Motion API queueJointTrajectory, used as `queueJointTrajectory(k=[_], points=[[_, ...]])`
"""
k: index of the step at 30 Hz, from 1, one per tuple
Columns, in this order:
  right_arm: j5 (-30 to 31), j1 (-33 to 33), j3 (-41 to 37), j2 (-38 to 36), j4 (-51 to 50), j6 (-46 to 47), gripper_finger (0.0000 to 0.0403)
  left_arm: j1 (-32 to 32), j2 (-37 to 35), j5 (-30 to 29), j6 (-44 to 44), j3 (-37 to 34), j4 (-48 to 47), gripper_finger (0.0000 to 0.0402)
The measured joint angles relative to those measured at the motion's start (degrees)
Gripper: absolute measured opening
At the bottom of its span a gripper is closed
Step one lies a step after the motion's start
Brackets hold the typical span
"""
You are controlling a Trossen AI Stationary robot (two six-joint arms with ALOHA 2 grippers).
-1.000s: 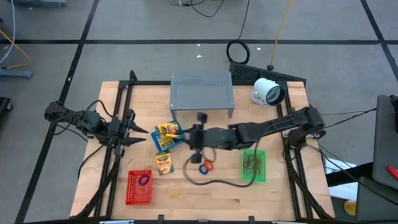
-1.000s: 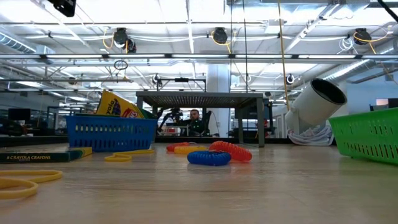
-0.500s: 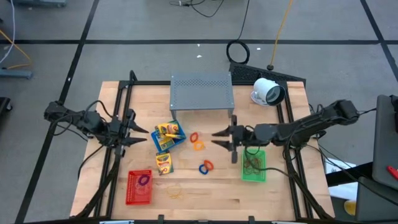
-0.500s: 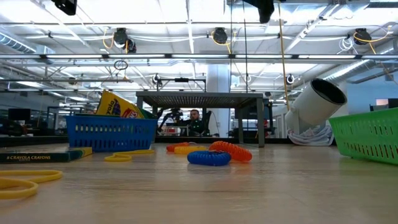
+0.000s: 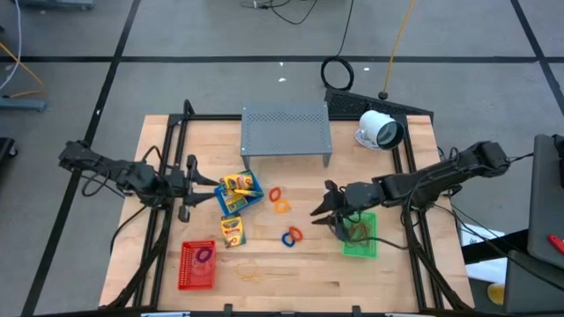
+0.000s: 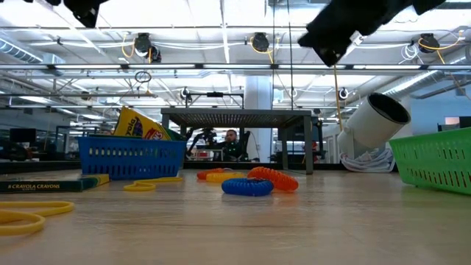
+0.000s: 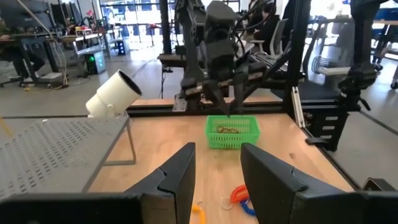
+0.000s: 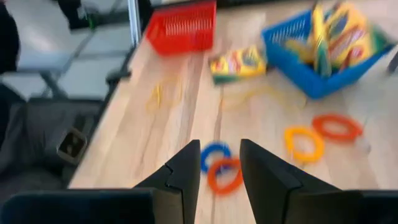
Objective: Pick & Place Office Desk Supplies
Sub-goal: Put the orange spiral keychain into the red bin
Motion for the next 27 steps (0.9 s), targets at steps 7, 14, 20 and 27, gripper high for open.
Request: queueJointTrajectory(k=[7,14,20,27], points=[[-3.14,0.09,8.17,7.56,-16.60,-6.30,0.0102,0.00,2.80,-2.00,-0.92,0.00,4.87,0.0136],[-6.39,0.31,19.25,19.99,-30.46,-14.14,0.0102,0.00,3.57,-6.22,-5.32,0.00,3.34,0.0136],[-7.40,0.48,26.55,27.39,-34.36,-18.49,0.0102,0.00,3.46,-6.38,-3.40,0.00,3.04,0.0136],[-7.49,0.37,31.09,32.64,-33.78,-19.49,0.0102,0.07,3.39,-6.48,0.17,0.00,4.69,0.0136]])
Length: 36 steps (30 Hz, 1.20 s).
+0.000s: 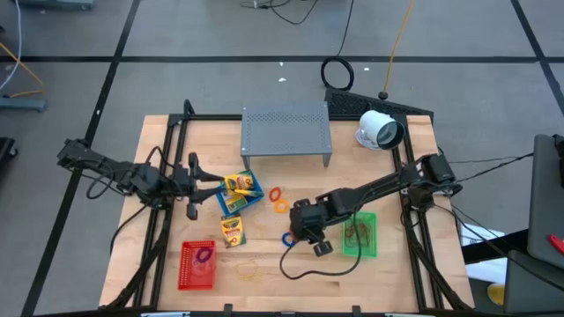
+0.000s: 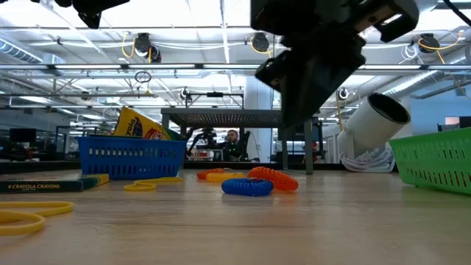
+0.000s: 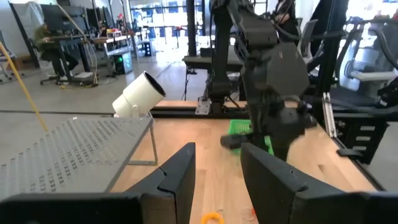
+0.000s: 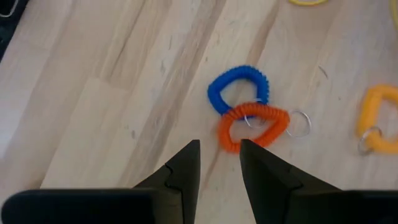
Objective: Pick & Place Office Desk Supplies
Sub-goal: Put the orange spiral keychain into the red bin
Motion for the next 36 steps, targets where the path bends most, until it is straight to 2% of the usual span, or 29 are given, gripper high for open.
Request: queueJointTrajectory(k=[17,26,36], points=[[0.21,-0.44,0.98,4.01,6.43,1.33,0.0102,0.00,0.00,0.06,-1.14,0.00,0.47,0.0136],[0.37,-0.42,0.89,8.60,6.86,1.28,0.0102,0.00,0.00,0.65,-1.70,0.00,0.47,0.0136],[2.02,-0.39,0.89,8.92,7.03,0.85,0.0102,0.00,0.01,0.71,-1.68,0.00,0.47,0.0136]])
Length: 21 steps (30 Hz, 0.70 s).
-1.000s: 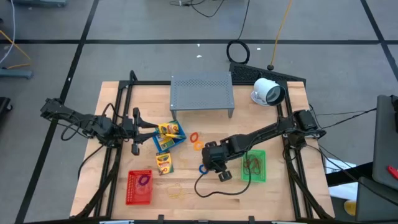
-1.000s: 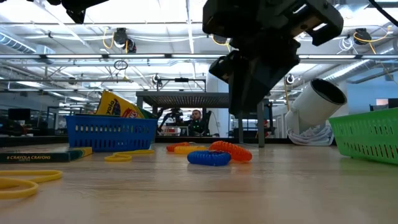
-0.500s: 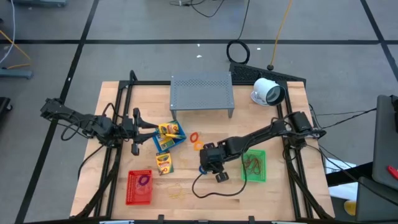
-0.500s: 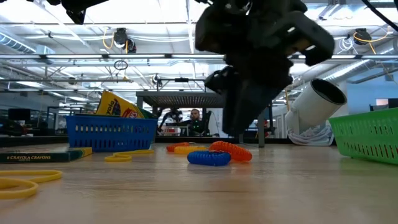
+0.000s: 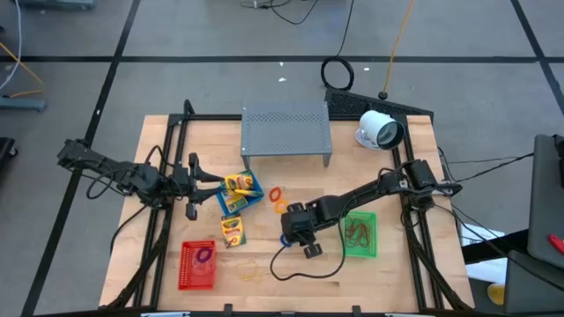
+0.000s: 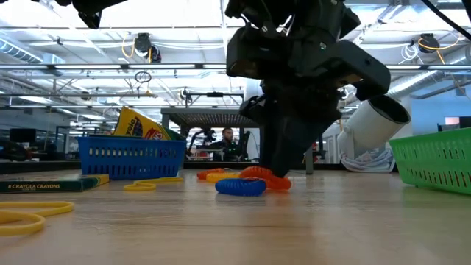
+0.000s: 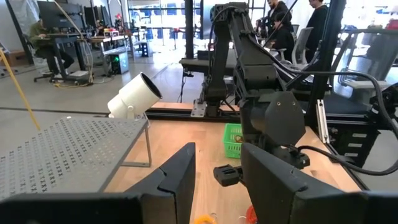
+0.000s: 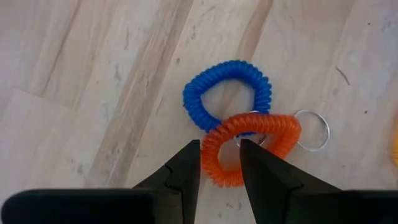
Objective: Pick & Place Office Desk Supplies
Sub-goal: Put the orange spiral keychain into the red bin
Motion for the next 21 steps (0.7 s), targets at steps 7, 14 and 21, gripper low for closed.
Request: queueJointTrajectory(k=[7,14,21], points=[[0.13,0.00,-2.14,0.00,3.74,0.02,0.0102,0.00,-0.01,0.02,-0.03,0.00,0.00,0.0136],[-0.05,0.00,-4.89,-0.08,6.38,-0.02,0.0097,0.00,-0.01,0.02,-0.24,0.00,0.00,0.0136],[-0.24,0.00,-5.35,-0.13,6.31,0.45,0.0023,0.00,-0.01,0.02,-0.31,0.00,0.00,0.0136]])
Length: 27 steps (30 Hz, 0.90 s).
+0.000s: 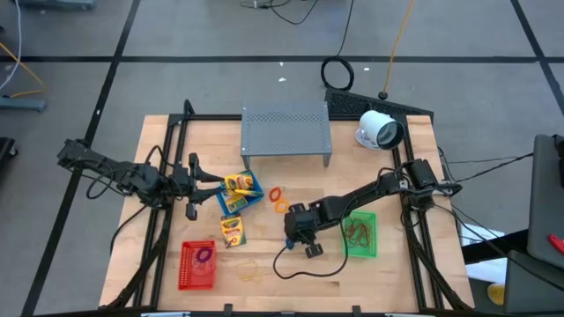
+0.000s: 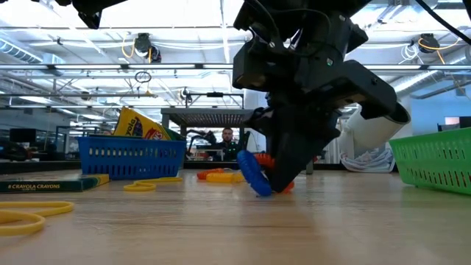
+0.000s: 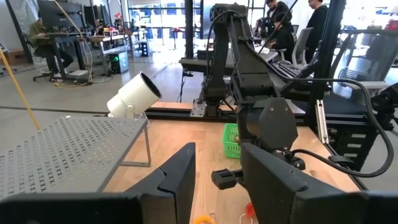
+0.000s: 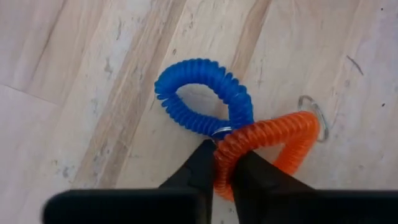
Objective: Pick & Place Office Desk Supplies
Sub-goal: Put the orange spiral keychain into the red bin
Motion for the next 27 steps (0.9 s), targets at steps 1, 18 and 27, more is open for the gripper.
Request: queueJointTrajectory(k=[1,18,27], points=[[-0.04,0.00,-0.01,0.00,-0.06,0.11,0.0016,0.00,0.00,0.00,-0.10,0.00,0.00,0.0136],[0.46,0.11,-0.29,-1.66,-2.27,3.55,0.0011,0.00,0.00,0.00,-0.47,0.00,-0.02,0.0136],[7.54,0.11,-0.23,-5.41,-5.45,6.11,0.0010,0.00,0.00,0.00,-0.72,0.00,-0.02,0.0136]])
